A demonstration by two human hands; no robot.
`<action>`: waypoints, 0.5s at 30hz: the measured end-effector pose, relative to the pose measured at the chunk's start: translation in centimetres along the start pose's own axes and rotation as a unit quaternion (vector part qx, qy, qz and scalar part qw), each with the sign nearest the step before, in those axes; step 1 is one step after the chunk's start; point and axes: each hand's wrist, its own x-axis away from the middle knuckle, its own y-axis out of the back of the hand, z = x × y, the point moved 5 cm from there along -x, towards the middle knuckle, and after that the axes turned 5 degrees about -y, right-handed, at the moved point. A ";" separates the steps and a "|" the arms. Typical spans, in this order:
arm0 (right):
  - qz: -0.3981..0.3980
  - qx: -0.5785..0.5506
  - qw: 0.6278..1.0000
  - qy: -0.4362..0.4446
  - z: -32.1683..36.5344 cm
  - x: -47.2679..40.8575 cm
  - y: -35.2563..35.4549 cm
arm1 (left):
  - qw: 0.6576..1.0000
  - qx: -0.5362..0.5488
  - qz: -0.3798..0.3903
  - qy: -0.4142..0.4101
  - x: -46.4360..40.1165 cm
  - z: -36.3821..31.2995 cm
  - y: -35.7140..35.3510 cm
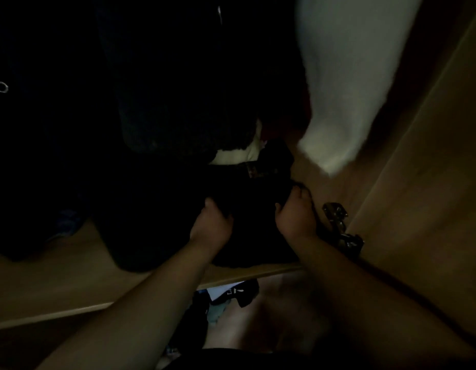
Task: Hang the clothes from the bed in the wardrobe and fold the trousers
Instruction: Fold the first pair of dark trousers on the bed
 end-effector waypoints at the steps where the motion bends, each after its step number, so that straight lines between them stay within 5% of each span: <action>1: -0.035 0.027 0.998 0.045 0.6 0.6 0.1 | 0.995 -0.085 -0.032 -0.035 0.9 -0.7 0.3; 3: -0.081 0.077 0.983 0.143 2.0 1.7 0.2 | 0.973 -0.143 -0.095 -0.155 1.7 -2.2 0.1; 5: -0.062 0.094 0.975 0.190 2.7 1.7 -0.6 | 0.958 -0.132 -0.076 -0.243 1.3 -3.4 -0.8; 9: 0.102 0.158 0.974 0.125 1.0 0.5 -3.7 | 0.957 -0.206 0.106 -0.175 -0.6 -2.5 -3.6; 15: 0.142 0.150 0.972 0.110 0.2 0.4 -4.2 | 0.957 -0.192 0.141 -0.163 -0.9 -1.3 -4.1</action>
